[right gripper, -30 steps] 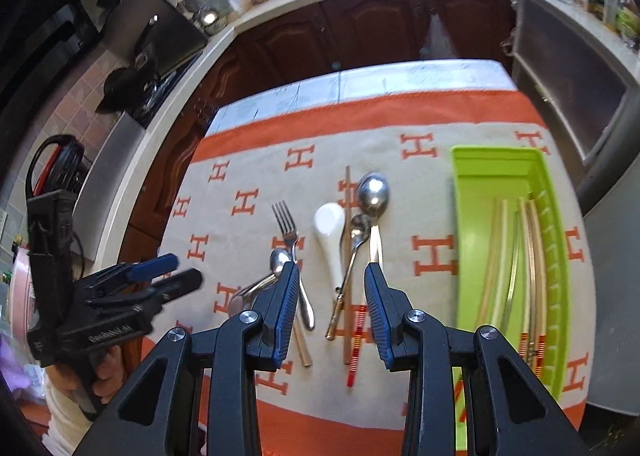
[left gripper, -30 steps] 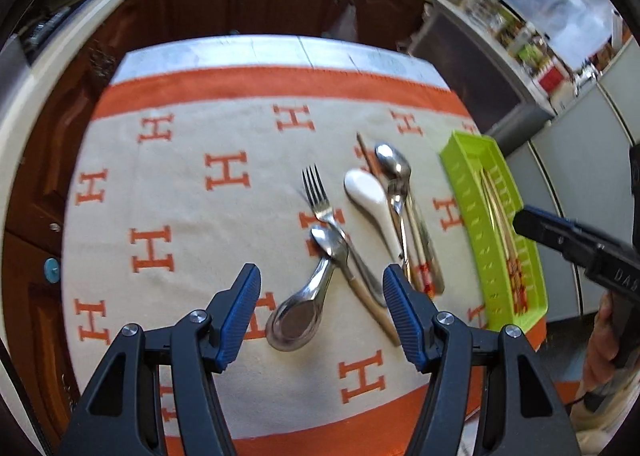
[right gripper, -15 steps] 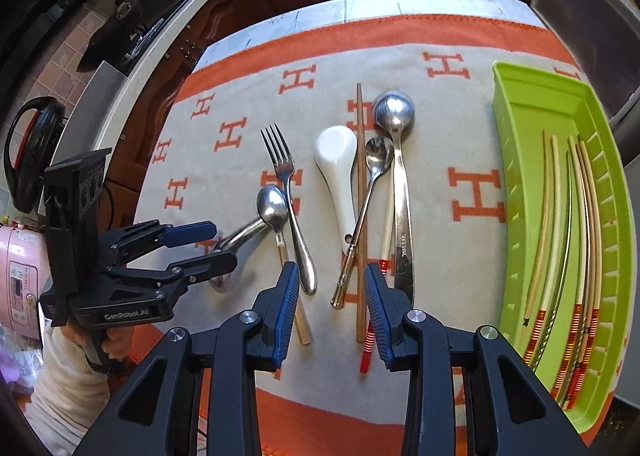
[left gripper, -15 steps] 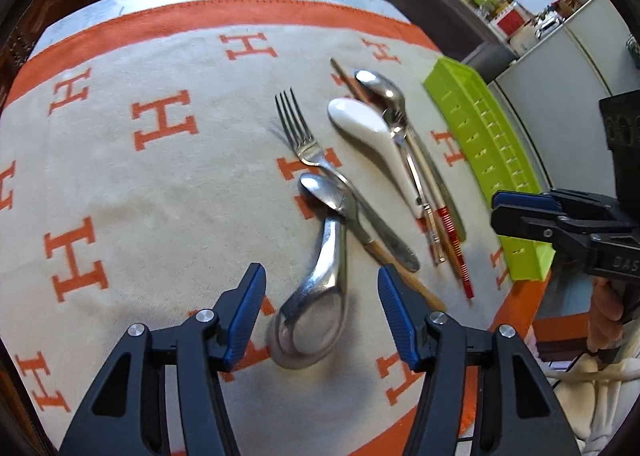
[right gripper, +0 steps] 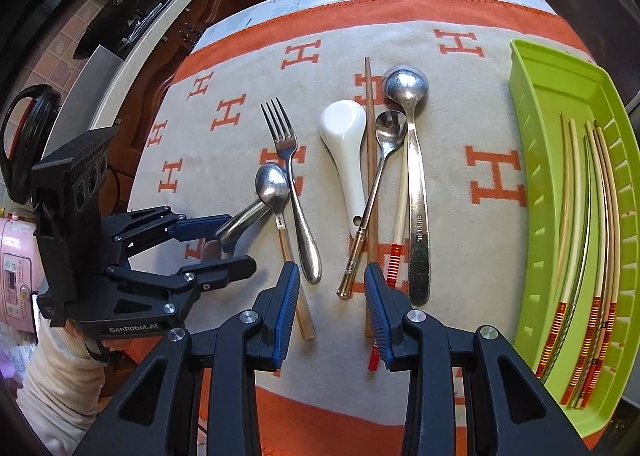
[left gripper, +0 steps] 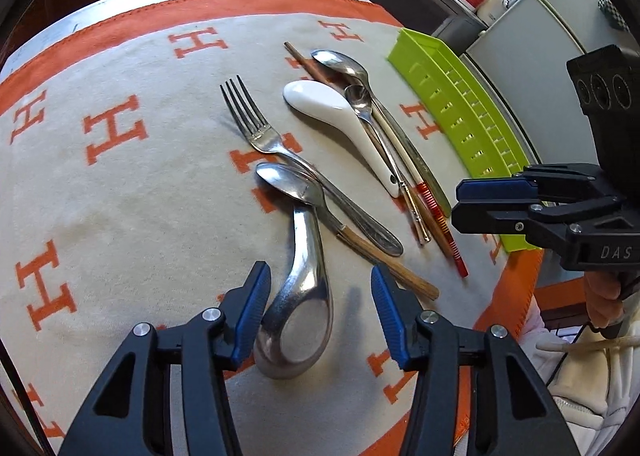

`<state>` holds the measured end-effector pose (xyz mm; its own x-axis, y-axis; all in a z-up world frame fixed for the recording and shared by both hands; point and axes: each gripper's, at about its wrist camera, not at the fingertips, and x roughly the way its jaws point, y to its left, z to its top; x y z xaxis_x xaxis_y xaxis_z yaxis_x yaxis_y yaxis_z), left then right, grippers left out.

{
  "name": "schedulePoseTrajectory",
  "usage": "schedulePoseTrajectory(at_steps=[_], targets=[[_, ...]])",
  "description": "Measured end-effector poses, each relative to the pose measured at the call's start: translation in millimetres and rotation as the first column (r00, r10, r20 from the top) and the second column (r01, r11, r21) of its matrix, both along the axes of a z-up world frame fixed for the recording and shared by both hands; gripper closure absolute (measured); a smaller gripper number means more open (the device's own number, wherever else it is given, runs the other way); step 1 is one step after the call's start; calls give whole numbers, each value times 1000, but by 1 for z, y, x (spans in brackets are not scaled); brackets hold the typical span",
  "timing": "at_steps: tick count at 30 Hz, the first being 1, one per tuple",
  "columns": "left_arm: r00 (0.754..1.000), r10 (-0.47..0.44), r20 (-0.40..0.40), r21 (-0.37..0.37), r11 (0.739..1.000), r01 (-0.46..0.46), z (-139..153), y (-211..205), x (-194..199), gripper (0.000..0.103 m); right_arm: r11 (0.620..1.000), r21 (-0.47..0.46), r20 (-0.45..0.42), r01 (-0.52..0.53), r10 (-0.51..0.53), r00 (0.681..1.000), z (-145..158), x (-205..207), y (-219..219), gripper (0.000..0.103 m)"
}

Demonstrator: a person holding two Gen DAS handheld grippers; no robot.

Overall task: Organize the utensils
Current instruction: 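Grasp the curved steel spoon with the left tool while the right tool grasps the wooden-handled spoon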

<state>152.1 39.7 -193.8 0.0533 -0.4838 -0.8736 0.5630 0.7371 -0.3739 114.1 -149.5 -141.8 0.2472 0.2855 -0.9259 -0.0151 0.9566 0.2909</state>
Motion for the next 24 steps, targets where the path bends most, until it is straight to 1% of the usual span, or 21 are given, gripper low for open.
schedulePoseTrajectory(at_steps=[2,3,5,9,12,14,16,17,18,21,22,23,24], targets=[[1000,7,3,15,1000,-7,0,0,1,66,1000,-2,-2,-1,1,1000,-1,0,1,69],[1000,17,0,31,999,-17,-1,0,3,78,1000,-3,-4,-2,2,1000,-2,1,2,69],[999,36,-24,29,999,-35,-2,-1,6,79,1000,-5,-7,-5,5,1000,-3,0,3,69],[997,73,-18,48,996,-73,-2,-2,1,80,1000,-6,-11,-10,10,1000,-4,0,7,69],[987,158,-22,71,985,-156,-1,1,-6,82,999,-12,4,-48,48,999,-4,1,17,69],[975,220,-35,77,973,-217,-1,6,-10,84,996,-26,26,-83,83,996,-3,3,26,69],[953,300,-36,82,952,-296,-1,15,-16,84,989,-58,54,-136,139,989,-3,3,40,69],[937,347,-37,80,936,-343,-2,21,-20,85,985,-75,63,-155,160,985,-4,3,45,69],[926,374,-39,78,926,-371,-2,26,-22,85,977,-103,74,-185,193,978,-6,2,53,69],[876,481,-43,60,876,-478,-3,42,-33,86,955,-179,84,-236,253,964,-15,-3,71,69],[863,504,-44,53,864,-501,-3,45,-36,86,947,-206,86,-246,268,960,-19,-5,76,70],[844,533,-52,40,846,-532,-5,50,-40,86,940,-226,85,-255,279,956,-23,-7,80,73],[832,551,-58,30,834,-551,-5,54,-43,86,932,-248,80,-264,291,953,-26,-9,83,77]])
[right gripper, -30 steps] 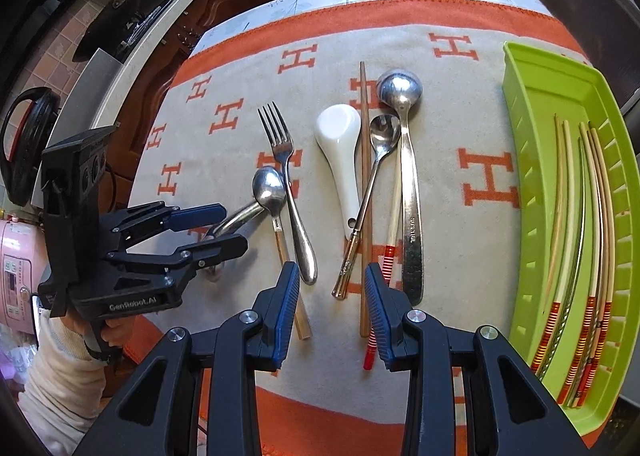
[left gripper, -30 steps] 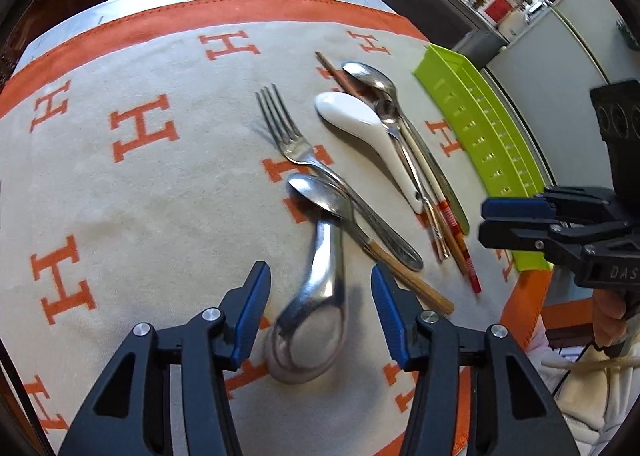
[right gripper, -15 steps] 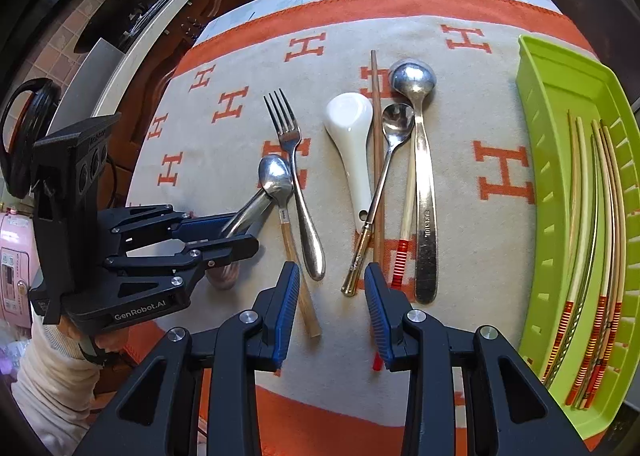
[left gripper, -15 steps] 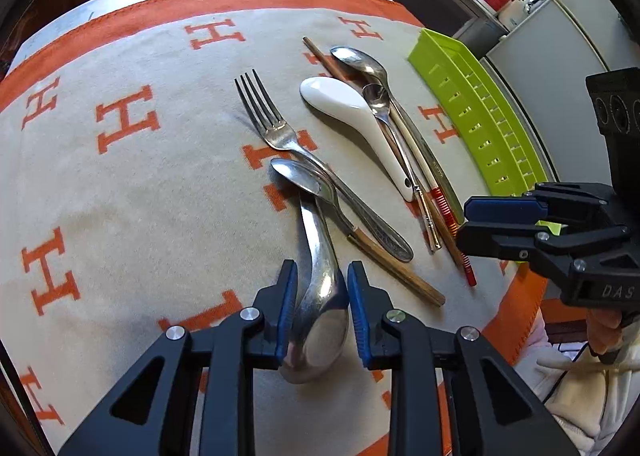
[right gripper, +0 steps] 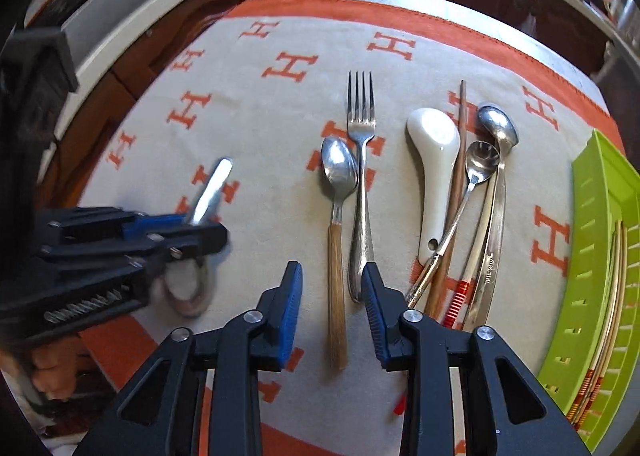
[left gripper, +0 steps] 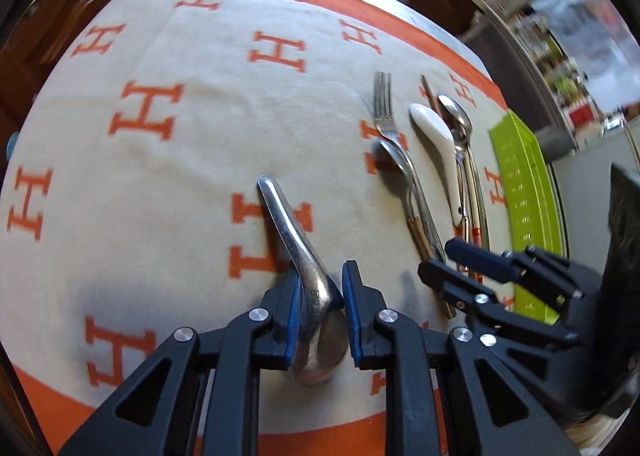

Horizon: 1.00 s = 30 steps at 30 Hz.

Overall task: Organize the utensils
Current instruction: 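Grasp the curved steel spoon with the left tool while the right tool grasps the wooden-handled spoon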

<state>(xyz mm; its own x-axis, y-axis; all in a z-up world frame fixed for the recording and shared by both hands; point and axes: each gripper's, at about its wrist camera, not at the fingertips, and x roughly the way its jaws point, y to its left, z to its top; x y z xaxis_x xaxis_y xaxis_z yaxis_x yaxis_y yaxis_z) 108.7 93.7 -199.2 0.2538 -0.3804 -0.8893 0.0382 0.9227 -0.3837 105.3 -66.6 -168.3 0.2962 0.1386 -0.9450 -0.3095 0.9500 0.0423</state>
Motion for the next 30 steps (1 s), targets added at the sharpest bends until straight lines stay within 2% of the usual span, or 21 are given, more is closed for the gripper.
schedulePoseTrajectory(at_steps=[2,5,11,16,18,23,30], targets=[[999,51,-2,-31,998,-51,-2,9,-7,86,999,-33,16,-15,16,1000,-5,-6,3,80],[997,75,-5,-43,996,-75,-4,13,-12,86,997,-71,31,-25,27,999,-6,-13,7,81],[997,77,1,-23,997,-77,-4,11,-15,86,995,-93,27,-43,46,999,-6,-26,9,88],[997,72,1,-16,997,-72,-3,11,-15,86,994,-97,34,-46,49,998,-10,-26,10,89],[997,72,-1,-19,997,-72,-3,10,-17,86,996,-84,45,-41,45,998,-10,-25,8,95],[997,70,-10,-16,997,-70,-2,13,-20,86,999,-25,36,-28,29,999,-9,-22,2,95],[998,54,-16,-8,999,-54,0,2,-22,88,978,204,-9,53,-52,999,12,-22,-29,96]])
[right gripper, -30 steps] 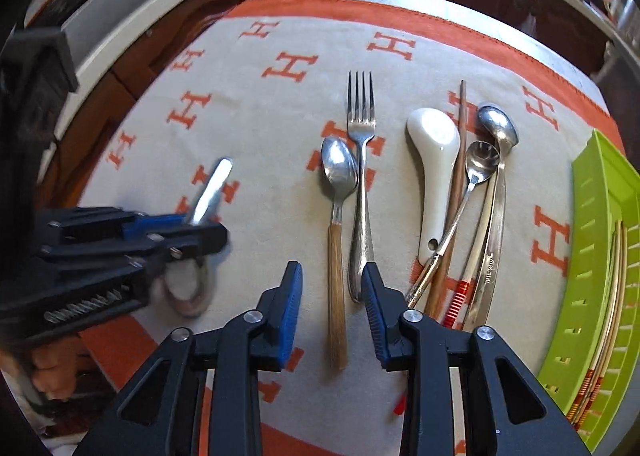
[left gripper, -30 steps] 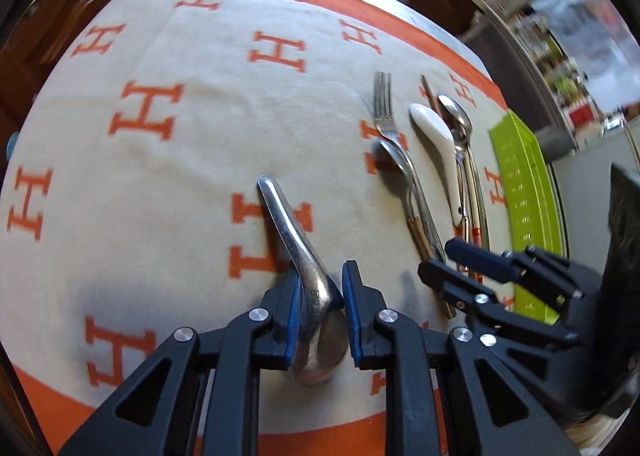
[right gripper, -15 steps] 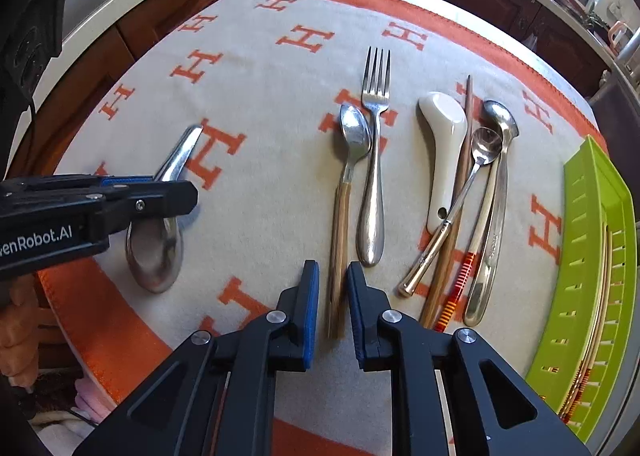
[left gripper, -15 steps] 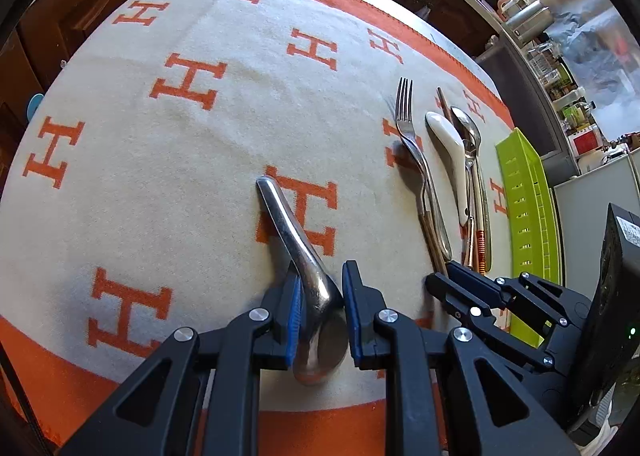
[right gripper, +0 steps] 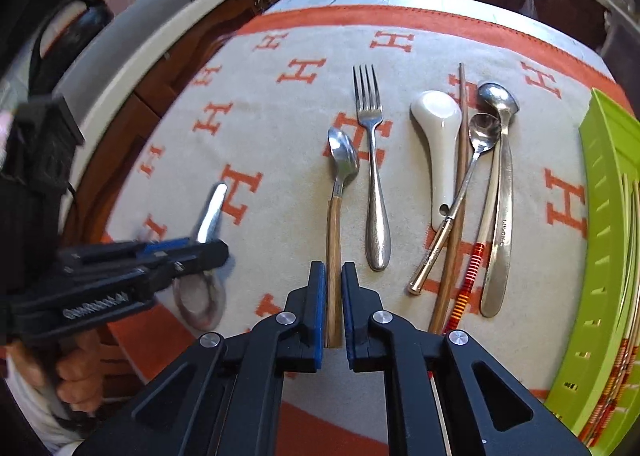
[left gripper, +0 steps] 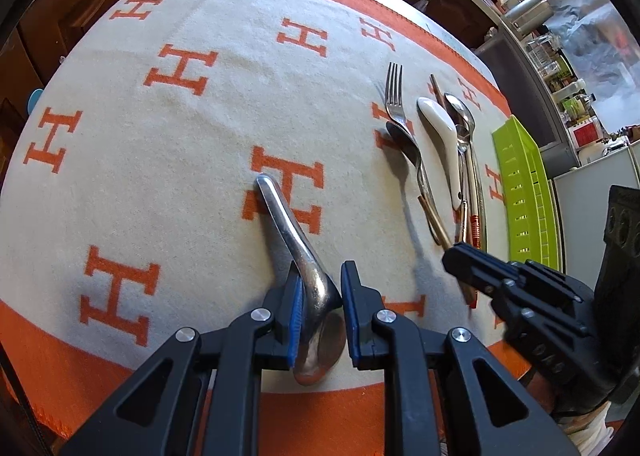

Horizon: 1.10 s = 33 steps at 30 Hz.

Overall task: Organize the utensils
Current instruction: 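Grasp the curved steel spoon with the left tool while the right tool grasps the wooden-handled spoon, then carry both spoons into the green tray and open both tools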

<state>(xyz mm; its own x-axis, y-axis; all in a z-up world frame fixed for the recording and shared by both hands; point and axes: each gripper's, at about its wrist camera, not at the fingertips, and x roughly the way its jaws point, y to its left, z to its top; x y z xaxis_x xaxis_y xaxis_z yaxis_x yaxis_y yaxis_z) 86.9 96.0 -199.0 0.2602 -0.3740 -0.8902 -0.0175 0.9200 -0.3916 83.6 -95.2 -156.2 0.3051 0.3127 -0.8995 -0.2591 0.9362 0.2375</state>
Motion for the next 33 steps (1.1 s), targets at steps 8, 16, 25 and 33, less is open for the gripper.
schedulePoseTrajectory(at_steps=[8,16,25,33], targets=[[1000,-20,7,-4,1000,20,7,-15,-1,94,996,80,2,27,-27,1000,18,-8,-22,96],[1000,-28,13,-26,999,29,5,-20,-6,96,999,-12,-43,-48,47,998,-4,-15,-13,96],[1000,-18,0,-59,998,18,0,-10,-6,96,990,-88,-70,-114,108,992,-21,-7,3,89],[1000,-10,-5,-78,997,9,-4,-5,-6,95,966,-208,-14,-153,153,988,-21,10,34,87]])
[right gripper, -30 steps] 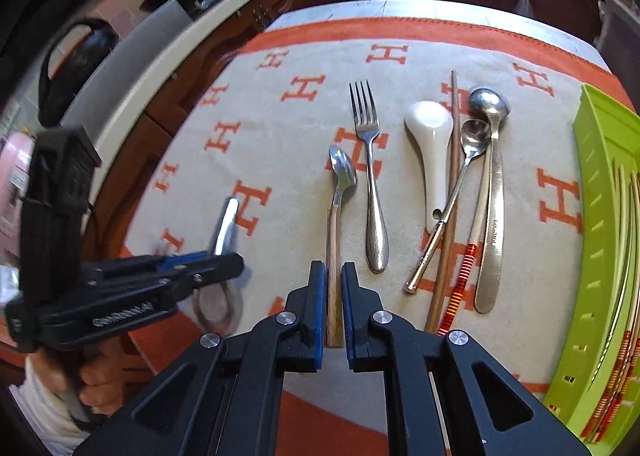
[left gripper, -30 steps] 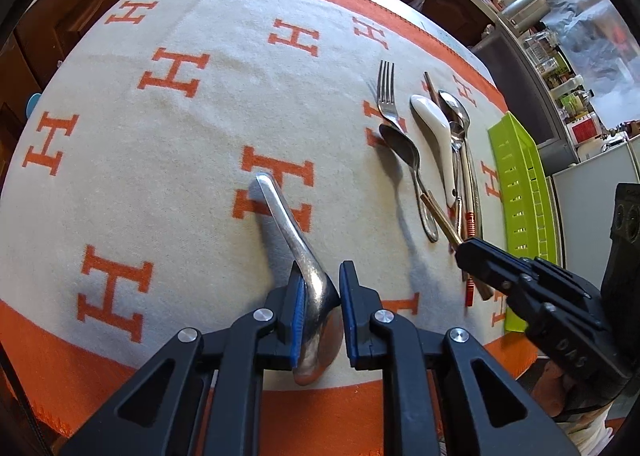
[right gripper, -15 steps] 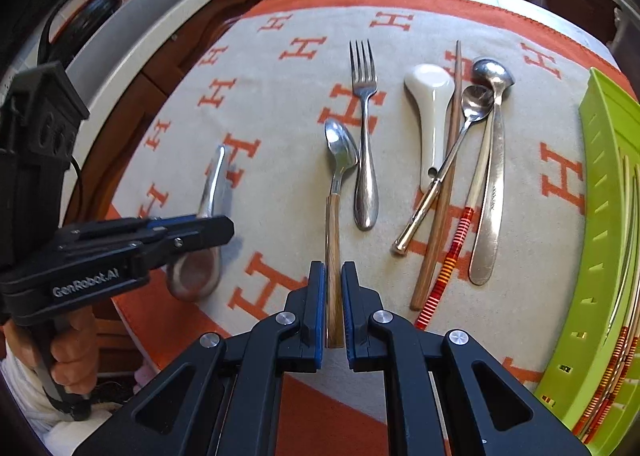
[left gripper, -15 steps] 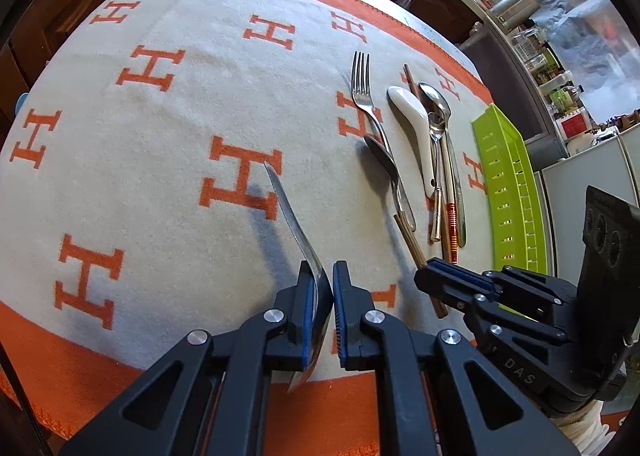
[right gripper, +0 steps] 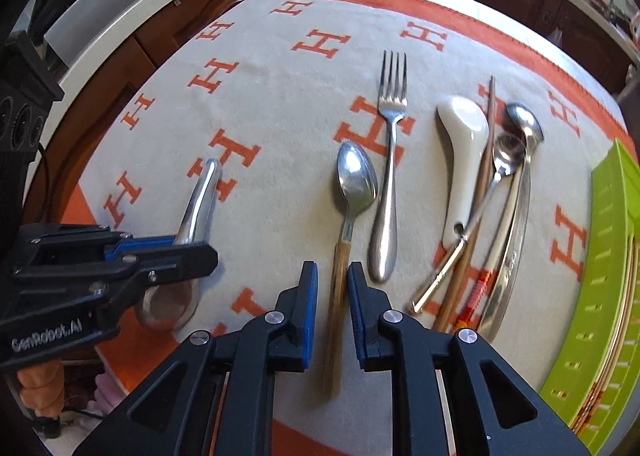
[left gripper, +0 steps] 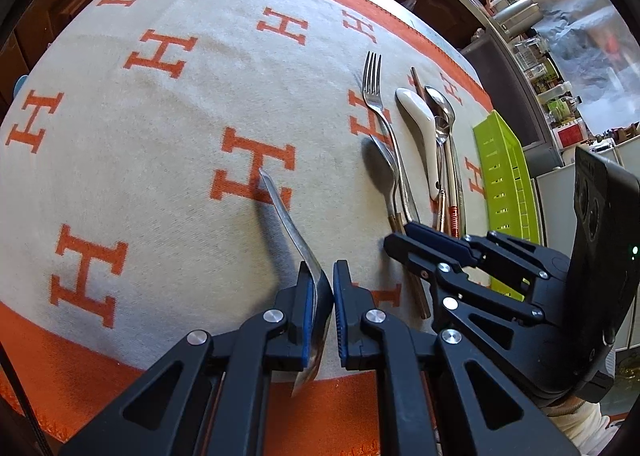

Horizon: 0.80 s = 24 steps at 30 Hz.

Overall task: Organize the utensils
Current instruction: 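Carry both spoons into the green tray and open both tools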

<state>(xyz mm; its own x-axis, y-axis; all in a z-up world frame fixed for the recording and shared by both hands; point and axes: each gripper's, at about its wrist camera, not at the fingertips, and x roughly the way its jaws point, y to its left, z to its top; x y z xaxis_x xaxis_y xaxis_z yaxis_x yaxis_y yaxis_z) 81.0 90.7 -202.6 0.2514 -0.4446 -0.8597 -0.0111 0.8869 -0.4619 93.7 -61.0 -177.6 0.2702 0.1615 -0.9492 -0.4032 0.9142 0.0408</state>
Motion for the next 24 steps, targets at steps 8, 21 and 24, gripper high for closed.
schedulePoseTrajectory(at_steps=[8,21,24], targets=[[1000,-3,-4,-6,1000,3,-1,1,1,95,998,-66,45,-13,16,999,-1,6,14,96],[998,-52,34,-44,998,54,26,-22,0,97,935,294,-6,201,-208,978,63,-22,-82,97],[995,-85,60,-57,994,88,39,-38,0,97,901,346,19,263,-287,958,89,-35,-120,97]])
